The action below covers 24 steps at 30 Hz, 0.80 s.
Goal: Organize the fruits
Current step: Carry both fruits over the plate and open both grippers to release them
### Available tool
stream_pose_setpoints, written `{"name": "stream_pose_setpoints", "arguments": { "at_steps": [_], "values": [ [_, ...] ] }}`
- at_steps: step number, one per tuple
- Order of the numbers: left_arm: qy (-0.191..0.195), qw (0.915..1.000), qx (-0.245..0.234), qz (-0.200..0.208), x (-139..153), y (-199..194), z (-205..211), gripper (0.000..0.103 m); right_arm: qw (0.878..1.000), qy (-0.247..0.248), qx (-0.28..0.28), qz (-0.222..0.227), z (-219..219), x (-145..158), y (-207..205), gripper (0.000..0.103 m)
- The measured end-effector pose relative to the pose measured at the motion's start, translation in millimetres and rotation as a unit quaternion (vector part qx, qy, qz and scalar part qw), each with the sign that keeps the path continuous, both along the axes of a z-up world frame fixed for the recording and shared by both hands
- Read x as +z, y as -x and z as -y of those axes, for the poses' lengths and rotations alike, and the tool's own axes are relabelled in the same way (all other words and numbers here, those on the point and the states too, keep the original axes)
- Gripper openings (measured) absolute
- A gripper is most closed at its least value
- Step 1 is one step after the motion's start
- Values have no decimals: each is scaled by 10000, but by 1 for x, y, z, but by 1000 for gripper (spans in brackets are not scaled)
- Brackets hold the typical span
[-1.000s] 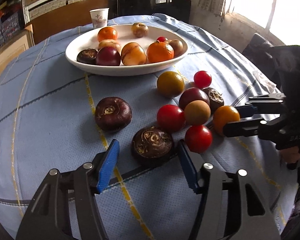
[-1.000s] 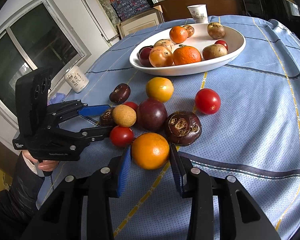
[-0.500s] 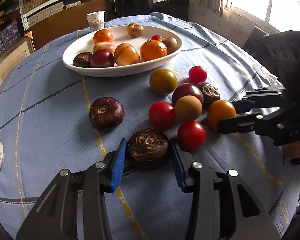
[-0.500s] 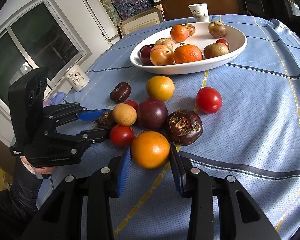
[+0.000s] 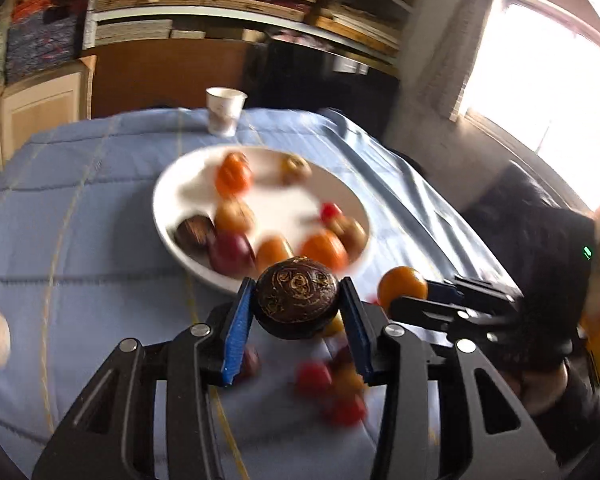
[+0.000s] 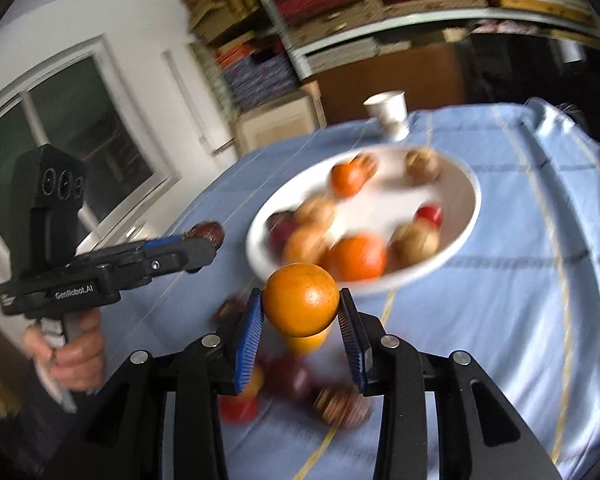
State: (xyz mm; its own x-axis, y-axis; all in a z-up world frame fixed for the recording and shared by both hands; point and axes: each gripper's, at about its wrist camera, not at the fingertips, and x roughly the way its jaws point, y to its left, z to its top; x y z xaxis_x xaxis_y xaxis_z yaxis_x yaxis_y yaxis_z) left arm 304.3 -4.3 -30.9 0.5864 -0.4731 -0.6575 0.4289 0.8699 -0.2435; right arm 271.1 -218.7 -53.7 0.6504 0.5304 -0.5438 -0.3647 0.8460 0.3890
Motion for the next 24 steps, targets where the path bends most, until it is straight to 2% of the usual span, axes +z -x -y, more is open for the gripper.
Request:
{"name": "stream_pose_setpoints", "arguments": {
  "at_steps": [4, 8, 9, 10, 11, 12, 14, 16, 18, 21, 24],
  "values": [
    [-171, 9991, 356, -136, -9, -49, 10, 42, 9992, -201, -359, -2, 13, 0, -36, 38],
    [-325, 9973, 594, -281, -21, -78, 21, 43, 9985, -225, -484, -84, 17, -8, -68, 39],
    [-319, 9968, 649, -333, -24, -82, 21, 54, 9985, -198, -504, -110, 16, -10, -71, 46],
    [-266, 9961, 745, -397, -26, -84, 20, 72, 9983, -176, -532, -139, 17, -12, -73, 53],
    [-215, 9956, 825, -392, -26, -84, 17, 78, 9982, -180, -548, -144, 18, -13, -73, 60],
    [-172, 9953, 891, -351, -24, -81, 14, 83, 9984, -197, -513, -137, 20, -13, -69, 61],
    [-166, 9950, 955, -239, -16, -71, 6, 86, 9989, -234, -379, -122, 23, -9, -63, 61],
    [-123, 9936, 1116, -155, -8, -57, -5, 97, 9994, -204, -269, -31, 26, -2, -51, 61],
    [-12, 9916, 1290, -118, -5, -44, -17, 98, 9997, -114, -216, 2, 30, 0, -38, 61],
    [-43, 9863, 1638, -206, -16, -22, -35, 98, 9997, 122, -226, -54, 34, -9, -17, 61],
    [-522, 9759, 2088, -366, -40, -6, -46, 98, 9980, 314, -329, -433, 35, -28, -7, 61]
  ]
}}
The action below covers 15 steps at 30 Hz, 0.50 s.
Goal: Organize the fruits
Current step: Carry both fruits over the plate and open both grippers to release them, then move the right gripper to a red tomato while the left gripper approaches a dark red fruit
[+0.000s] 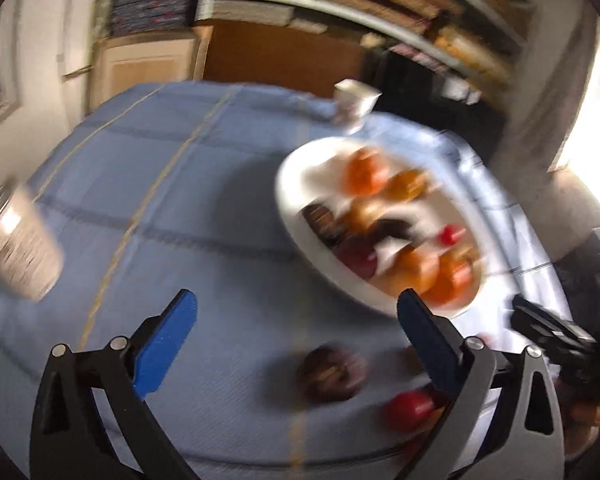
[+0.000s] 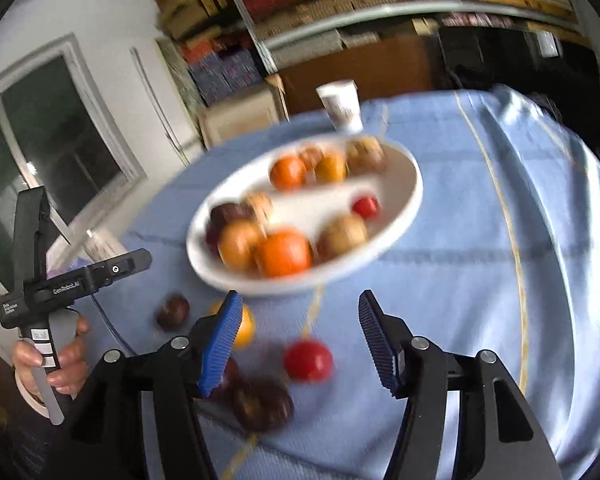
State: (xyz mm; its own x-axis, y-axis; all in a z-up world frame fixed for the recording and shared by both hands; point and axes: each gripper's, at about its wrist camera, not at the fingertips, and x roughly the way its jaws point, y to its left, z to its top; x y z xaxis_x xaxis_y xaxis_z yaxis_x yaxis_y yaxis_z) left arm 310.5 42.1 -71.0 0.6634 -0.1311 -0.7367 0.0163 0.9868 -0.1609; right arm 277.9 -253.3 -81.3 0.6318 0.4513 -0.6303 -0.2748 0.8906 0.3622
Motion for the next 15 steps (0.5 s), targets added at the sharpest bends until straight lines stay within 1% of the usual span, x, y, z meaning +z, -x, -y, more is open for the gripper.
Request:
{"name": "stream_pose_setpoints", "arguments": {
  "at_steps": [2, 3, 5, 7, 9, 12, 15],
  "values": [
    [-241, 9996, 116, -116, -7, 5, -2, 98, 9996, -140, 33, -225, 0, -7, 1, 61],
    [-294, 9994, 106, -141, -9, 8, -2, 98, 9994, -167, 65, -301, 0, -10, 0, 61],
    [-346, 9994, 42, -85, -6, 13, 0, 98, 9996, 31, 52, -281, -5, -12, -1, 61],
    [-389, 9992, -65, 71, 0, 19, 4, 98, 9994, 280, 32, -192, -9, -13, 0, 59],
    [-495, 9985, -153, 186, 4, 23, 9, 98, 9993, 267, 84, -250, -10, -15, -1, 54],
    [-763, 9964, -262, 266, 6, 29, 20, 98, 9992, 262, 125, -280, -11, -17, -1, 50],
    [-914, 9947, -380, 263, 5, 32, 27, 98, 9989, 294, 148, -338, -12, -19, -2, 50]
  ]
}}
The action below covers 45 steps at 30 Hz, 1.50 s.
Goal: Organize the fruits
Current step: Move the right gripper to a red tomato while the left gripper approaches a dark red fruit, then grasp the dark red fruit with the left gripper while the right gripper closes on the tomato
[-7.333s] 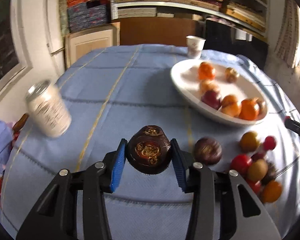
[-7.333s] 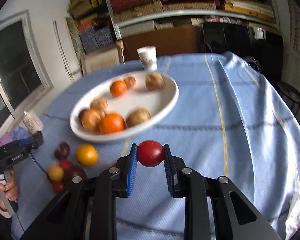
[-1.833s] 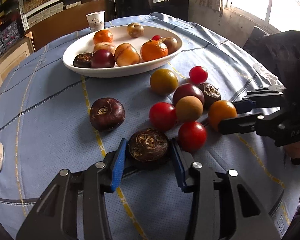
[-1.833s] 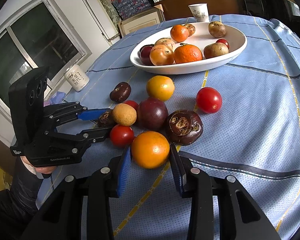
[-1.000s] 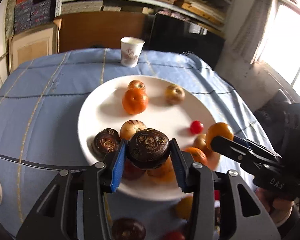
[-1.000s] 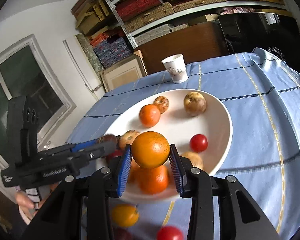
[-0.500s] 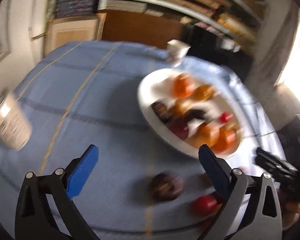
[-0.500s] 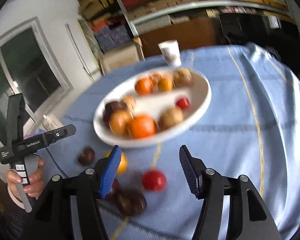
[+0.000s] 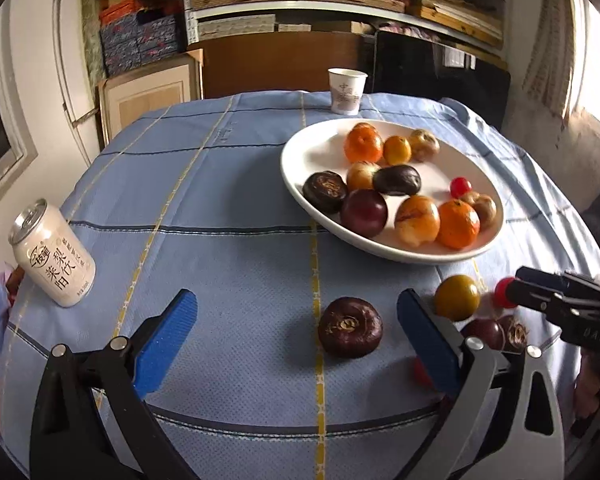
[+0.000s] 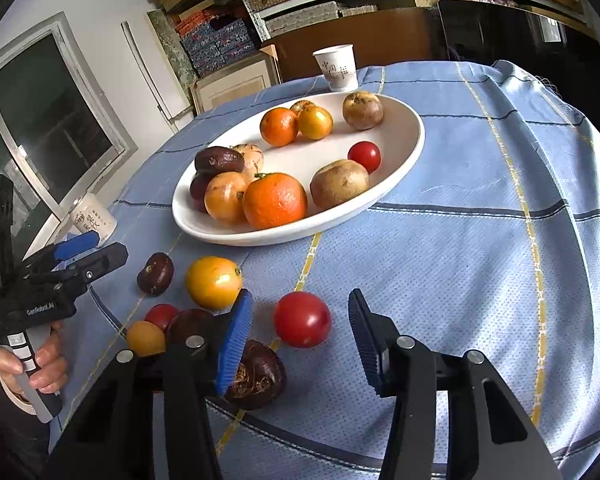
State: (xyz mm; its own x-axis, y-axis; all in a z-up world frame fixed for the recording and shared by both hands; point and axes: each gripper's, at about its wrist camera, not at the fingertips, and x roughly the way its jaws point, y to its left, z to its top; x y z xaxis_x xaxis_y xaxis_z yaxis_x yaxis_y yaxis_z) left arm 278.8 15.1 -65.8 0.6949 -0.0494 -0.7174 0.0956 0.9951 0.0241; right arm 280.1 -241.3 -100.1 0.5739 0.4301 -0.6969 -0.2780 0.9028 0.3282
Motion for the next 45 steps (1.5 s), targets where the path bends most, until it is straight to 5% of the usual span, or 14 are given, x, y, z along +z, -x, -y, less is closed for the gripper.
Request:
{"name": "stream_pose_setpoints", "arguments": {
  "at_steps": [32, 41, 45],
  "values": [
    [83, 9990, 286, -333, -10, -9, -15, 98, 9997, 208, 88, -75, -4, -3, 2, 30],
    [-480, 9984, -205, -237, -22, -6, 12, 98, 9996, 249, 101, -126, -5, -4, 1, 30],
    [-402, 9979, -372, -355, -27, -10, 14, 83, 9995, 248, 92, -151, -5, -5, 1, 30]
  ]
}}
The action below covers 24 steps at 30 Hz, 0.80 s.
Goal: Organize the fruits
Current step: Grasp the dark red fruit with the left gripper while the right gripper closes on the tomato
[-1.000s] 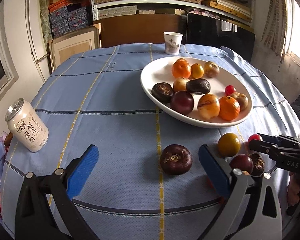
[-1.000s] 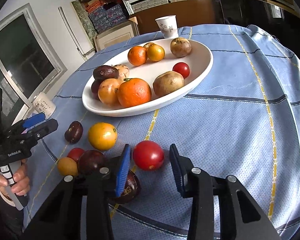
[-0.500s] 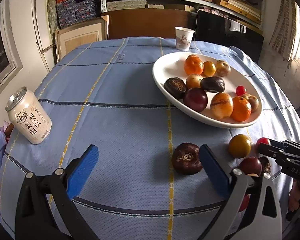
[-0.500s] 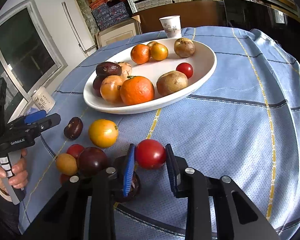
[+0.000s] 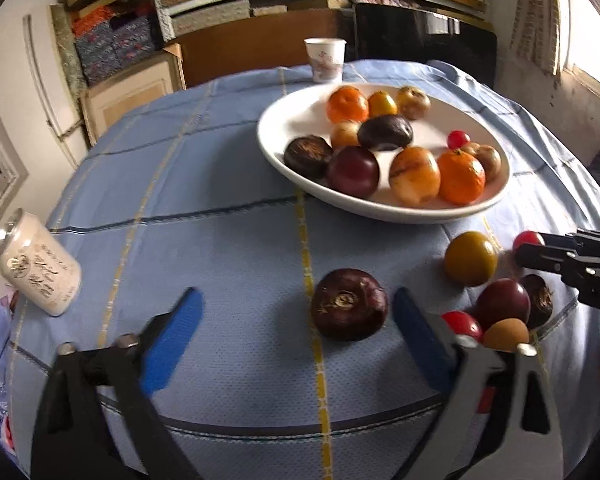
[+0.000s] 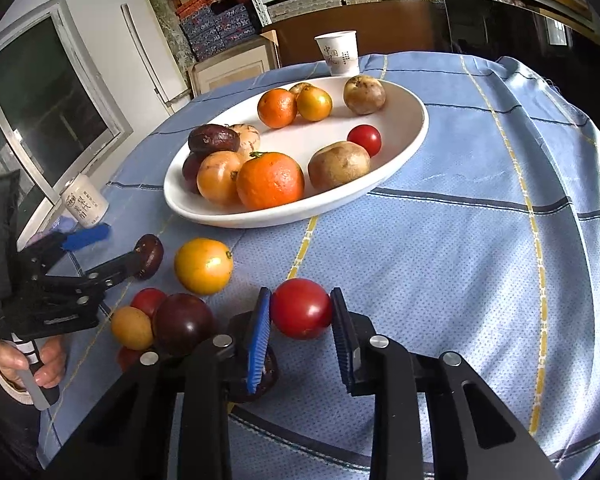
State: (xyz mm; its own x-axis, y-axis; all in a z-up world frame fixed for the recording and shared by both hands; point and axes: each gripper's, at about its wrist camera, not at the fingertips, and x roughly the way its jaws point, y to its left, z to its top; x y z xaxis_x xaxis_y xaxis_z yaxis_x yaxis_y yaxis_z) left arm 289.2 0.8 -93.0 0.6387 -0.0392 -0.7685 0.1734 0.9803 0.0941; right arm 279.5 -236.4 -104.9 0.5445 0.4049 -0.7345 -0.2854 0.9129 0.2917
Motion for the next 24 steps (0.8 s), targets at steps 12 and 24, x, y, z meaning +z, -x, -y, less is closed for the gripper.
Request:
{"name": "stream_pose_setpoints", "arguments": {
  "at_steps": [12, 24],
  "values": [
    [390, 9973, -447, -424, -16, -10, 6, 56, 10000, 4, -2, -4, 0, 0, 0, 30],
    [407, 9969, -538, -395, -13, -6, 8, 42, 10000, 7, -1, -3, 0, 0, 0, 30]
  ]
}}
